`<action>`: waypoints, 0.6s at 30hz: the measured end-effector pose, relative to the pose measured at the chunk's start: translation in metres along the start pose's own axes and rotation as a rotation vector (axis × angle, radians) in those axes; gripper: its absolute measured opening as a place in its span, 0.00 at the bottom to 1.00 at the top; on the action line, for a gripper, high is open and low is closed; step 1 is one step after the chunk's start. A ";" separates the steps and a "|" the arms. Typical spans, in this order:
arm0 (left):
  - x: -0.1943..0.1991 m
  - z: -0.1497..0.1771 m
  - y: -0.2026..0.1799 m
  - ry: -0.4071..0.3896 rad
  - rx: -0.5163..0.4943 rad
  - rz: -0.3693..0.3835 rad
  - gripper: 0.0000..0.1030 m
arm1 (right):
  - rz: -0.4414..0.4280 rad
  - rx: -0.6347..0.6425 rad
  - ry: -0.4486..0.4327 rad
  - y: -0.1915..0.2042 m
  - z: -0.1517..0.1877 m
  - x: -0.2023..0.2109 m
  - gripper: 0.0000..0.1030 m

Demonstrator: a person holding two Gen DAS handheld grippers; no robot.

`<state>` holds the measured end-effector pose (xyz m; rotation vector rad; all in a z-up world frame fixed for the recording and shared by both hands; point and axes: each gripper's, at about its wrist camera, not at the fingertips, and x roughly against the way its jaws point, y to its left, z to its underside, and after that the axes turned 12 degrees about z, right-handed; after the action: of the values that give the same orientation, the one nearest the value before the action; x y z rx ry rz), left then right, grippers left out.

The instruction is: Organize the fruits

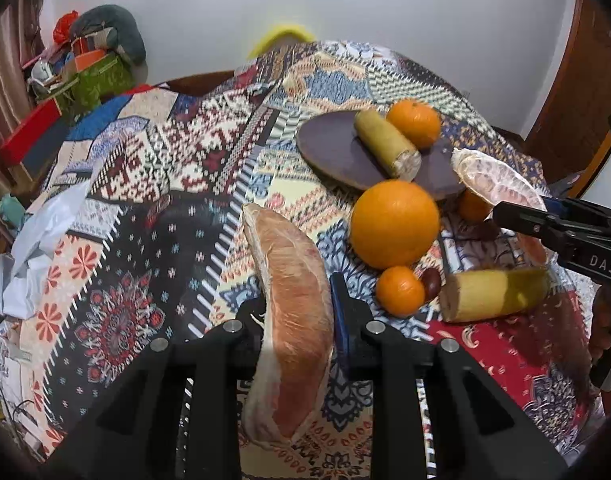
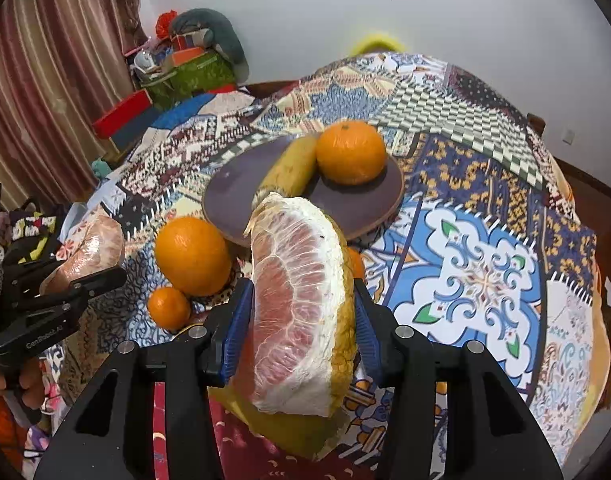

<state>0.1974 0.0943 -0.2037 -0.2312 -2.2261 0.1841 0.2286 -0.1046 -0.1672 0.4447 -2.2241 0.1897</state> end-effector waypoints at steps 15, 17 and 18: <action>0.019 -0.049 -0.018 -0.112 -0.066 0.000 0.24 | 0.020 -0.016 -0.127 -0.011 -0.034 0.027 0.43; 0.020 -0.055 -0.019 -0.124 -0.067 0.007 0.24 | 0.021 -0.018 -0.138 -0.012 -0.037 0.028 0.43; 0.020 -0.059 -0.019 -0.131 -0.066 0.010 0.24 | 0.020 -0.019 -0.143 -0.013 -0.040 0.028 0.43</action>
<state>0.2295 0.0831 -0.1487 -0.2737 -2.3636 0.1344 0.2459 -0.1122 -0.1203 0.4374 -2.3696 0.1517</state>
